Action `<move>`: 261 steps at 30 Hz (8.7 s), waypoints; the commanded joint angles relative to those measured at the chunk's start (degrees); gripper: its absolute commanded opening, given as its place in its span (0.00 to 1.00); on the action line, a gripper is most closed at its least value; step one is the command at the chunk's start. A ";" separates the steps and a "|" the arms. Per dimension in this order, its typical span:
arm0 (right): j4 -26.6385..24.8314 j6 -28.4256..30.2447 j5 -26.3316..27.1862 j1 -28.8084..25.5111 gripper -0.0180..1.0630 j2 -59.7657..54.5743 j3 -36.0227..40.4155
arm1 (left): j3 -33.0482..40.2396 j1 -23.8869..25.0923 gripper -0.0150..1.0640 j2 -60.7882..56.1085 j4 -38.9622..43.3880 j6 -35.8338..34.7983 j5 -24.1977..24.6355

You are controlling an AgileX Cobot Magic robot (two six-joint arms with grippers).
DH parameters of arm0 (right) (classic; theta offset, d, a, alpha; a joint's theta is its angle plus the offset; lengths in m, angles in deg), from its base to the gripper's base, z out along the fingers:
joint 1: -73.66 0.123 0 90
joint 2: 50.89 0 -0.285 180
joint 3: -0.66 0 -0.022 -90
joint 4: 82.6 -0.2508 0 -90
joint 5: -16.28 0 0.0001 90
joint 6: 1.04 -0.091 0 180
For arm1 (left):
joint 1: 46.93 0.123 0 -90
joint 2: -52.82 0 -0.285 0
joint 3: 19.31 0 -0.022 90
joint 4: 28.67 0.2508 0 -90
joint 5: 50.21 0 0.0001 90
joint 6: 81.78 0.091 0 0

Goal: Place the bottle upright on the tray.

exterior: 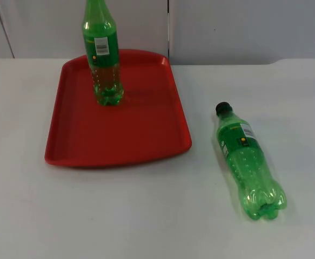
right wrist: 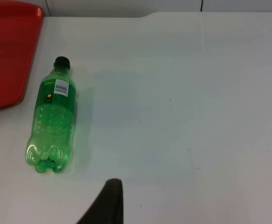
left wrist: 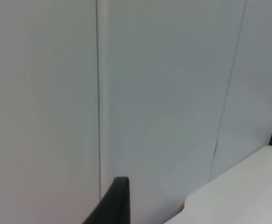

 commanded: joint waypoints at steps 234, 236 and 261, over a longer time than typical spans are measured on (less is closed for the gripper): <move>2.00 -13.36 -0.33 23.18 0.94 -121.73 -69.32 | 54.04 -12.10 0.99 -82.49 -103.85 105.05 112.98; 1.65 -14.07 1.68 23.18 0.93 -122.83 -68.96 | 54.04 -12.10 0.99 -82.49 -103.85 105.05 112.98; 4.84 -24.29 16.23 25.20 0.93 -128.60 -62.80 | 54.04 -12.10 0.99 -82.49 -103.85 105.05 112.98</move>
